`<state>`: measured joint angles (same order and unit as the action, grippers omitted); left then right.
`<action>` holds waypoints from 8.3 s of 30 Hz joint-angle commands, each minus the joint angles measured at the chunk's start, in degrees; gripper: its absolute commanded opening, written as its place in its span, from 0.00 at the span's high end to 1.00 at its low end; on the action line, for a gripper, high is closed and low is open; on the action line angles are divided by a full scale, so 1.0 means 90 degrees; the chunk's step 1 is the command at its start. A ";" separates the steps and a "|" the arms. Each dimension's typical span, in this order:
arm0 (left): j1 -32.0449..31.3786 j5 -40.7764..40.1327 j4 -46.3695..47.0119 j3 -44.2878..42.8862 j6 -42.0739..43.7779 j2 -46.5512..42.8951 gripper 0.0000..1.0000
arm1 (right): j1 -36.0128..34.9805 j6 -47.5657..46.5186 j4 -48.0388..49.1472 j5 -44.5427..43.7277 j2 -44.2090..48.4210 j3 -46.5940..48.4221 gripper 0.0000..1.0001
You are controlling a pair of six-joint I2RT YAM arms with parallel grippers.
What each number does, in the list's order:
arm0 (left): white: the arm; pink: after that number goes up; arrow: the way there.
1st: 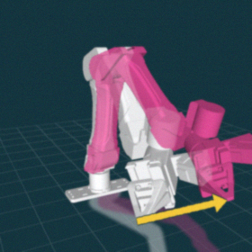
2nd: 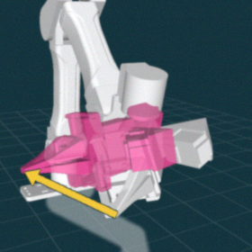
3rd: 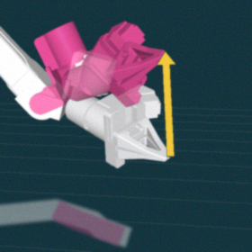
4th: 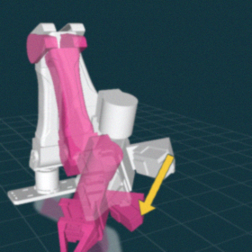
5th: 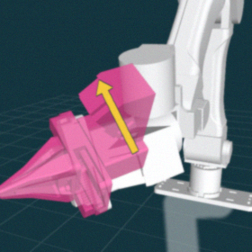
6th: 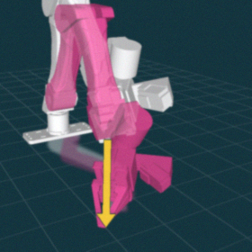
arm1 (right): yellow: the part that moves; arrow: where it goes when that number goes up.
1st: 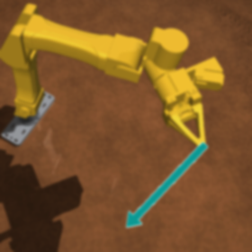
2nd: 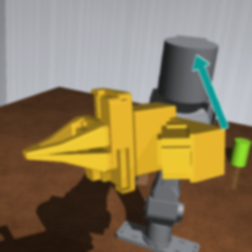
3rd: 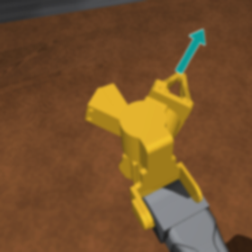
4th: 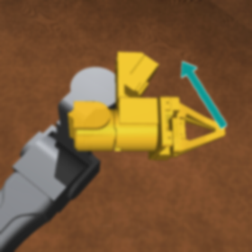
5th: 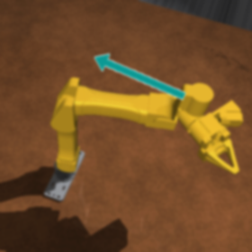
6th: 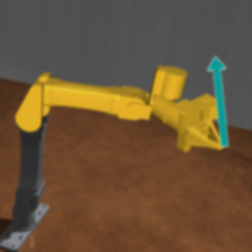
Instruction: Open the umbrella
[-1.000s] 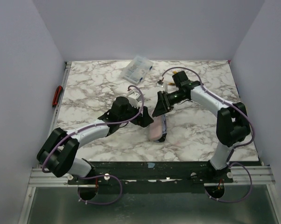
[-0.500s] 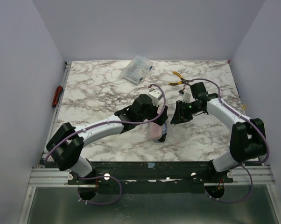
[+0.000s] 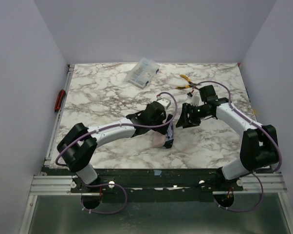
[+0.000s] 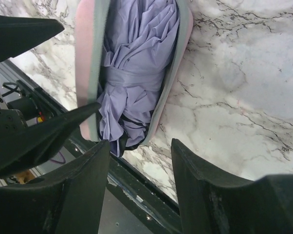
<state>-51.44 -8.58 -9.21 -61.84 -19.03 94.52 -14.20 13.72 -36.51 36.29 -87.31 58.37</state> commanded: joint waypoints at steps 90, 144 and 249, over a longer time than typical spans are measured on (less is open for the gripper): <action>0.8297 0.1306 -0.2969 -0.0015 0.4690 -0.1467 0.15 | -0.0542 -0.1672 0.0375 0.0846 -0.0414 0.1825 0.99; 0.2320 0.6019 0.0937 -0.0471 -0.1832 -0.2321 0.41 | -0.0833 0.2746 0.6100 0.2391 0.1525 0.0462 0.98; 0.1917 0.6197 -0.2090 0.1707 0.2715 -0.2974 0.73 | 0.1529 0.3885 0.5902 0.1357 -0.0446 0.4068 0.99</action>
<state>-33.78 46.04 -18.44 -50.78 0.45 69.10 -7.09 44.14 7.35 51.55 -88.33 87.42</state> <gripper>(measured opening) 0.278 0.396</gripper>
